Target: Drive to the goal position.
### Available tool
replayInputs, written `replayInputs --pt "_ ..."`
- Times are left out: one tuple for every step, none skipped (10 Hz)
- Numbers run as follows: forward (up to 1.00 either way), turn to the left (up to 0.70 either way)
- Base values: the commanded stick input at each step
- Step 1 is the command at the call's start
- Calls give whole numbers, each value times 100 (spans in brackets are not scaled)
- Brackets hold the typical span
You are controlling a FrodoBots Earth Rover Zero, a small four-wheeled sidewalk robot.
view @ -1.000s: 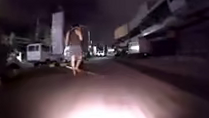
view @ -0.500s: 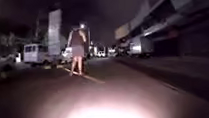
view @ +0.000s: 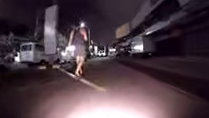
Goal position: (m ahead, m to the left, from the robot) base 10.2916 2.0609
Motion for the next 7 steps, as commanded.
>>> replayInputs --pt "100 0" --pt "100 0" --pt "100 0" --pt "100 0" --pt "100 0" --pt "100 0" --pt "100 0"
